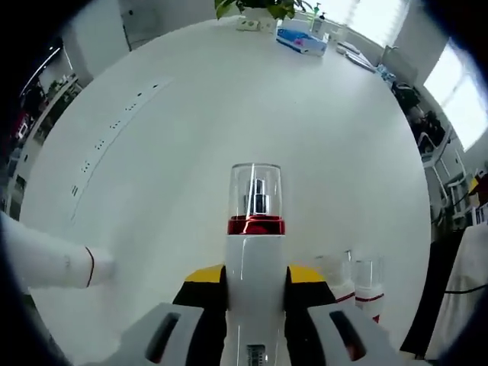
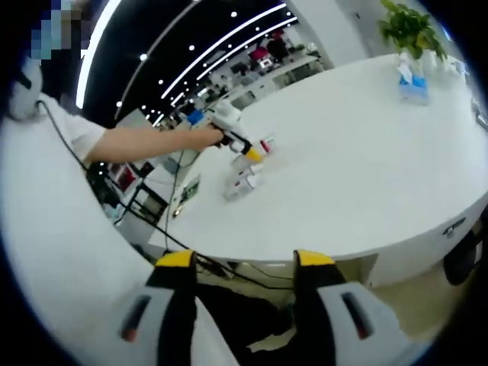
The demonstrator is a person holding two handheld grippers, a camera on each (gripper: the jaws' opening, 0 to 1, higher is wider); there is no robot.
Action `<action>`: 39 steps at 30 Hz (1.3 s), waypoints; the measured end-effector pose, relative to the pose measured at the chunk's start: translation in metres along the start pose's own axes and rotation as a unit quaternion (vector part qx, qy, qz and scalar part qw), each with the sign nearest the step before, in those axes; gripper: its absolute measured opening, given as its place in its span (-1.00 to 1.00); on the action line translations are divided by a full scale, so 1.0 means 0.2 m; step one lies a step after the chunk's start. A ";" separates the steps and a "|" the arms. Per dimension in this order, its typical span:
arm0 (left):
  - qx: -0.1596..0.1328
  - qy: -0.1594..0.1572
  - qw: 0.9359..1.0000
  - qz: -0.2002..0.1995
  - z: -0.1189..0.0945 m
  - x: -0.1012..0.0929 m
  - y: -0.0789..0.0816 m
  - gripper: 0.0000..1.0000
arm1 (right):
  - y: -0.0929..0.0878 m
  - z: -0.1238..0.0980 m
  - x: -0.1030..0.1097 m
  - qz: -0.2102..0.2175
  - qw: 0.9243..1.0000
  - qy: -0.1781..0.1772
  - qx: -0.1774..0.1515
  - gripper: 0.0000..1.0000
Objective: Arrange the skincare products in the storage area until every visible bottle or jar stands upright without overlapping.
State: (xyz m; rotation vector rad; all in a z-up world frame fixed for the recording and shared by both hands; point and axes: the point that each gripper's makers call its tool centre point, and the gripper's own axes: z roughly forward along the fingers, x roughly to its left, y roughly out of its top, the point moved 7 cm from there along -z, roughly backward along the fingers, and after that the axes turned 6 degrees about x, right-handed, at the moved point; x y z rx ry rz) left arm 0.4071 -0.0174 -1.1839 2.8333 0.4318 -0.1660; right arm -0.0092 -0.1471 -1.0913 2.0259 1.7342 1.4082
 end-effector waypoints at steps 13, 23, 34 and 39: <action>-0.148 -0.072 0.981 -0.107 -0.25 -0.19 -0.14 -0.48 | 0.11 0.07 0.04 -0.021 0.999 0.034 -0.005 -0.02; -0.155 -0.016 0.981 -0.119 -0.38 -0.38 -0.33 -0.48 | 0.18 0.19 0.03 -0.062 0.994 0.083 0.026 -0.03; -0.173 -0.007 0.972 -0.159 -0.48 -0.62 -0.53 -0.47 | 0.23 0.33 0.04 -0.078 0.986 0.139 0.046 -0.03; -0.202 -0.003 0.962 -0.183 -0.56 -0.72 -0.61 -0.47 | 0.25 0.37 0.06 -0.087 0.981 0.163 0.052 -0.03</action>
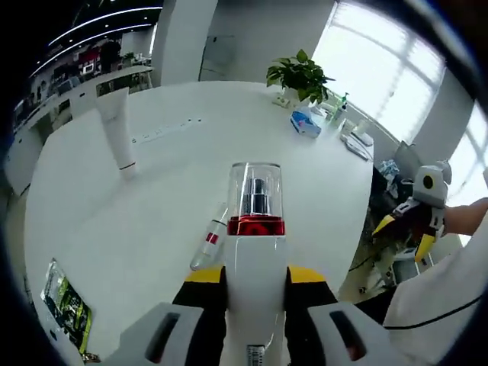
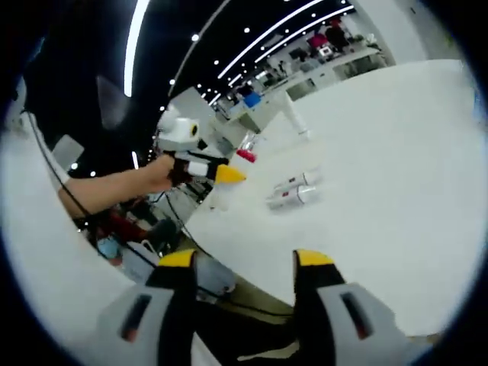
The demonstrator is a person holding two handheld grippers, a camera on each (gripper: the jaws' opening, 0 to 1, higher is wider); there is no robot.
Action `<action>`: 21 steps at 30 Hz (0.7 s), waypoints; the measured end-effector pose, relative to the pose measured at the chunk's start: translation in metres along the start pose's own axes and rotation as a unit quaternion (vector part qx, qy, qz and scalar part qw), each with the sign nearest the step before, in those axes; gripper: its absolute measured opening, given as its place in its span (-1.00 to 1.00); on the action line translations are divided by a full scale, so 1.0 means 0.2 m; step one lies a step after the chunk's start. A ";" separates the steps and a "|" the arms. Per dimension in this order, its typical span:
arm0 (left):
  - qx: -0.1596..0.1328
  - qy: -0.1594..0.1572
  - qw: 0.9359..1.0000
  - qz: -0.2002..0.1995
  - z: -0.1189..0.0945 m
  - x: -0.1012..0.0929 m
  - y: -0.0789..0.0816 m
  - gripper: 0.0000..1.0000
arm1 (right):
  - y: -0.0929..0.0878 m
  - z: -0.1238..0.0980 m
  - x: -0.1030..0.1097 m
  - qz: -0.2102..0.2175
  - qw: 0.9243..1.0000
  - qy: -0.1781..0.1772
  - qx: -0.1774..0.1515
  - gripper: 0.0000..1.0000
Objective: Arrange the skincare products in the storage area until every visible bottle or jar stands upright without overlapping.
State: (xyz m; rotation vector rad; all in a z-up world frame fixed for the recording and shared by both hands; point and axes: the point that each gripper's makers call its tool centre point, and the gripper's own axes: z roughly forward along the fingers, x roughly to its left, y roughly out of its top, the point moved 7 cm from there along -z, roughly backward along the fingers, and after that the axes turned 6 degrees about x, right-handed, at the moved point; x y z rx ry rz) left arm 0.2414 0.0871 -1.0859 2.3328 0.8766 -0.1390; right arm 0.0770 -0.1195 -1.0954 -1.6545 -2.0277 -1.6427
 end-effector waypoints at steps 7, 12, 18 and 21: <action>-0.029 -0.015 0.999 -0.005 -0.08 -0.06 -0.02 -0.47 | 0.07 0.09 0.08 -0.031 0.999 0.038 0.018 -0.01; -0.045 -0.030 0.999 -0.004 -0.09 -0.07 -0.02 -0.47 | 0.14 0.19 0.12 -0.033 0.998 0.056 0.026 0.04; -0.086 -0.059 0.994 -0.015 -0.13 -0.08 -0.05 -0.47 | 0.27 0.31 0.19 -0.025 0.996 0.078 0.023 0.17; -0.097 -0.067 0.993 -0.021 -0.16 -0.08 -0.07 -0.47 | 0.33 0.36 0.23 -0.014 0.996 0.083 0.015 0.19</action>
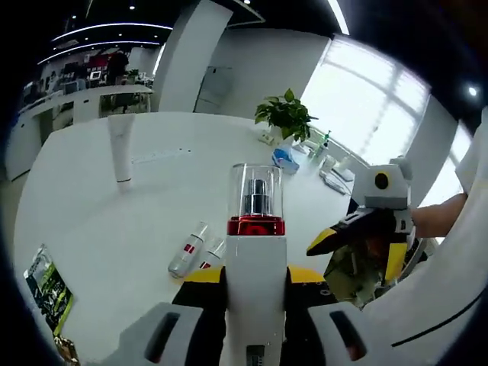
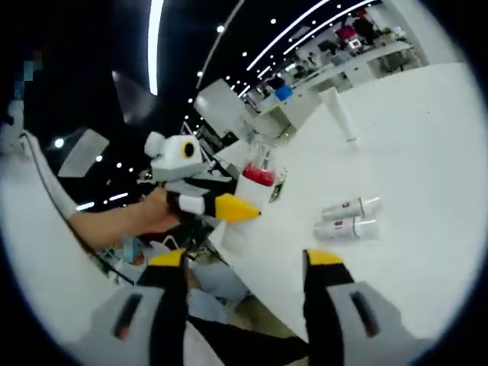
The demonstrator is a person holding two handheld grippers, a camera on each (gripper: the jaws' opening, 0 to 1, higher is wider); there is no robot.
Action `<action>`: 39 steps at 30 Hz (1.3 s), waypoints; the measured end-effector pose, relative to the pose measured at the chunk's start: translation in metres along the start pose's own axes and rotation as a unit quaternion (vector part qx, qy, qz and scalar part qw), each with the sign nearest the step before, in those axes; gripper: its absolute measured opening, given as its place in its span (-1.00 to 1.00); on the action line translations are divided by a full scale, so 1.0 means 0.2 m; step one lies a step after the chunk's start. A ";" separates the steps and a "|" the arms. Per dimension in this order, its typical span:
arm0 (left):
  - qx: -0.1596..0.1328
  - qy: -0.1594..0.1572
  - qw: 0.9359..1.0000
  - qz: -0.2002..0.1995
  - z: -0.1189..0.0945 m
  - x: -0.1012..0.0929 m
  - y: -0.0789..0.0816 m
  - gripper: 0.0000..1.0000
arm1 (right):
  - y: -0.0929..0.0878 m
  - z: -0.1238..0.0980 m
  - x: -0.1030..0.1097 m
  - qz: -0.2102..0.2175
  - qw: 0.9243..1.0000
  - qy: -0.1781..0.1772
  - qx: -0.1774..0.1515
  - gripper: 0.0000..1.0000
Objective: Arrange the skincare products in the storage area until every visible bottle or jar stands upright without overlapping.
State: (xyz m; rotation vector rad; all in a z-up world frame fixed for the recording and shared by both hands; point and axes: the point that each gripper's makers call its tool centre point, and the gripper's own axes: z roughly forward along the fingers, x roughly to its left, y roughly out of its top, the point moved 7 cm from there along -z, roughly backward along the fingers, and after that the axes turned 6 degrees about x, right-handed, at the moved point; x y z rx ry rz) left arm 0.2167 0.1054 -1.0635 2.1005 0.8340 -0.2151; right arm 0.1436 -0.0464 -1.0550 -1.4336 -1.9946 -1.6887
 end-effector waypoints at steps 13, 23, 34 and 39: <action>-0.066 -0.069 0.995 0.003 -0.08 -0.04 0.00 -0.47 | 0.21 0.18 0.04 0.067 0.997 -0.016 -0.043 0.21; -0.075 -0.086 0.993 0.037 -0.12 -0.03 -0.03 -0.46 | 0.22 0.42 0.09 0.089 0.995 -0.047 0.001 -0.05; -0.097 -0.096 0.990 0.041 -0.17 0.07 -0.05 -0.45 | 0.27 0.56 0.15 0.047 0.995 -0.089 0.016 -0.34; -0.103 -0.090 0.990 0.042 -0.21 0.14 -0.06 -0.44 | 0.30 0.65 0.16 0.038 0.994 -0.098 0.017 -0.36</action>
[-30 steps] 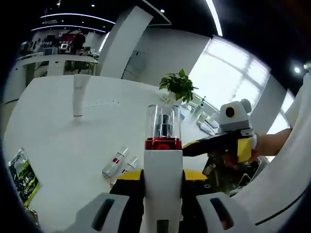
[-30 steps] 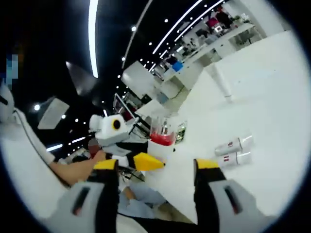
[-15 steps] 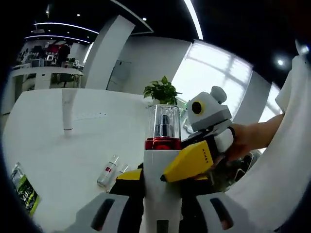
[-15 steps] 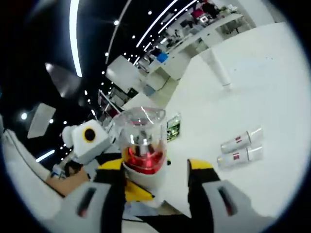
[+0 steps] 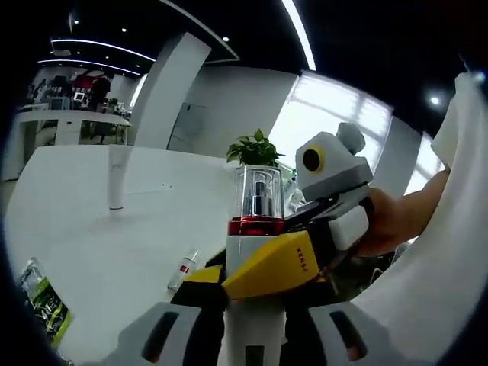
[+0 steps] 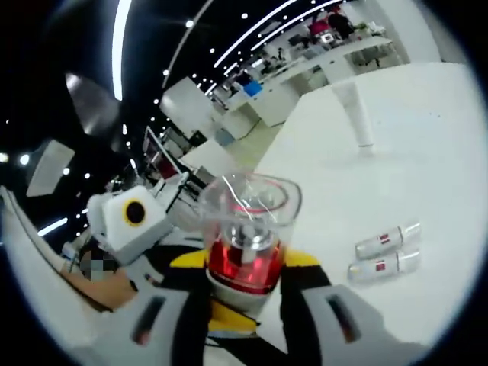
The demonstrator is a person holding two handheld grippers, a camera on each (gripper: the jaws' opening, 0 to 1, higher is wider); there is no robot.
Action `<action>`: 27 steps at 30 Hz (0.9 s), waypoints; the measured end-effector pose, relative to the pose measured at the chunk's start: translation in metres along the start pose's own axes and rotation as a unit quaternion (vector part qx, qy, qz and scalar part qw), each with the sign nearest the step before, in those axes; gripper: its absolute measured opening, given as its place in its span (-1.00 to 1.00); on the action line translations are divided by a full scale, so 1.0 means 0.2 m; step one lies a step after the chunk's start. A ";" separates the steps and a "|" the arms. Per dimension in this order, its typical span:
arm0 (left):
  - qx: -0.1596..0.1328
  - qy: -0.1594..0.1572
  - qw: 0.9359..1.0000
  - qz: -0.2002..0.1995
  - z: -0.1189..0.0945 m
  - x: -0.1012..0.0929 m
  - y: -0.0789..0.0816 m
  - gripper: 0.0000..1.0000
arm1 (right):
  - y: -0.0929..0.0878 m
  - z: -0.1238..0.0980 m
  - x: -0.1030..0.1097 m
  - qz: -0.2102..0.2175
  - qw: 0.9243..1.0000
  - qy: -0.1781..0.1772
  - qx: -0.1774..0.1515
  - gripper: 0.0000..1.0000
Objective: Arrange the skincare products in the storage area until every visible bottle or jar stands upright without overlapping.
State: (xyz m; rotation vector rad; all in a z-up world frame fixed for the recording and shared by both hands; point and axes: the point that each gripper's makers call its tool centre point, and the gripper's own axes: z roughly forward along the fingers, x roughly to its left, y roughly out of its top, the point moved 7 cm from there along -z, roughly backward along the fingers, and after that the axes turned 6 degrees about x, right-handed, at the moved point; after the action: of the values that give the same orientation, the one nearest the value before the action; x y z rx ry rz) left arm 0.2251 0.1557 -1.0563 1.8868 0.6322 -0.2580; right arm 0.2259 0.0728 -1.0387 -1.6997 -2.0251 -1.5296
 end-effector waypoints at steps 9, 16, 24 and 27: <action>-0.009 0.037 0.999 -0.029 -0.11 0.09 -0.03 -0.42 | 0.04 0.16 0.05 -0.026 0.999 0.016 0.028 -0.37; -0.007 0.072 0.996 -0.046 -0.08 0.11 -0.01 -0.41 | 0.09 0.18 0.00 -0.058 0.995 0.053 0.056 -0.39; -0.004 0.132 0.988 -0.076 -0.01 0.09 0.01 -0.28 | 0.12 0.18 -0.08 -0.094 0.985 0.123 0.070 -0.39; 0.024 0.160 0.981 -0.106 0.04 0.10 -0.01 -0.23 | 0.13 0.16 -0.14 -0.103 0.984 0.133 0.066 -0.39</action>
State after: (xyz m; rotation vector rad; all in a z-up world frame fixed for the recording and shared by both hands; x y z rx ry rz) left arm 0.2414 0.1547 -1.0689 1.9258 1.0564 -0.1052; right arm 0.2737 0.0736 -1.0555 -1.1982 -2.1565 -1.5414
